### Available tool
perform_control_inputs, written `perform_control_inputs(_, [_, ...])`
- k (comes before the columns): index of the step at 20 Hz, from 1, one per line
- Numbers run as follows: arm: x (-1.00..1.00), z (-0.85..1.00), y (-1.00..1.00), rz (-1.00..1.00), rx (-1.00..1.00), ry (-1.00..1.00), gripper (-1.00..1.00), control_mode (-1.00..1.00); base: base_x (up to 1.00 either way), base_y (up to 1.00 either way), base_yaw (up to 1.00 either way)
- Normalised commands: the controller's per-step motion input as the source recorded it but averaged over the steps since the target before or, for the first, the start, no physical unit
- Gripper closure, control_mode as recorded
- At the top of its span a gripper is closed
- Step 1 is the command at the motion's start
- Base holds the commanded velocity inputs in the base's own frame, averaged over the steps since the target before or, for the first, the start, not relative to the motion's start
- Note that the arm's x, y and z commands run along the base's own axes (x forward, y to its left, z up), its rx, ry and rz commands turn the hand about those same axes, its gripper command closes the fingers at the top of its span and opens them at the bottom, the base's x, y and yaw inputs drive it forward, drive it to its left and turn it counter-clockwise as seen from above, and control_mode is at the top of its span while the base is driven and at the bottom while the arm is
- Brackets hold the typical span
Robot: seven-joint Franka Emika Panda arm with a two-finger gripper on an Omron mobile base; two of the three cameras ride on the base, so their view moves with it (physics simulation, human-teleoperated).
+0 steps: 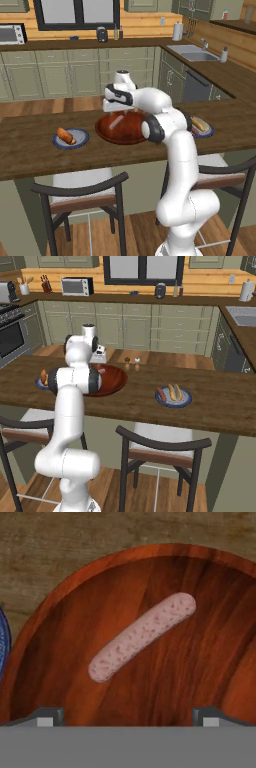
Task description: Place one bun and one sausage from the bowl on each plate.
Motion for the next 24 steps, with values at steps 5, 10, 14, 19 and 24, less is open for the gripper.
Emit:
perform_control_inputs(5, [0.27, -0.51, 0.00, -0.08, 0.02, -0.08, -1.00, -1.00, 0.00, 0.00, 0.00])
perform_control_inputs(10, [-0.12, -0.42, 0.00, -0.11, 0.05, -0.04, -1.00, -1.00, 0.00, 0.00, 0.00])
perform_control_inputs(14, [-0.31, -0.47, 0.00, -0.08, 0.06, -0.01, -1.00, -1.00, 0.00, 0.00, 0.00])
perform_control_inputs(19, [0.10, -0.26, 0.14, -0.12, 0.04, -0.06, -1.00, -1.00, 0.00, 0.00, 0.00])
perform_control_inputs(24, [-0.01, -0.22, 0.18, -0.12, 0.02, 0.00, -1.00, -1.00, 0.00, 0.00, 0.00])
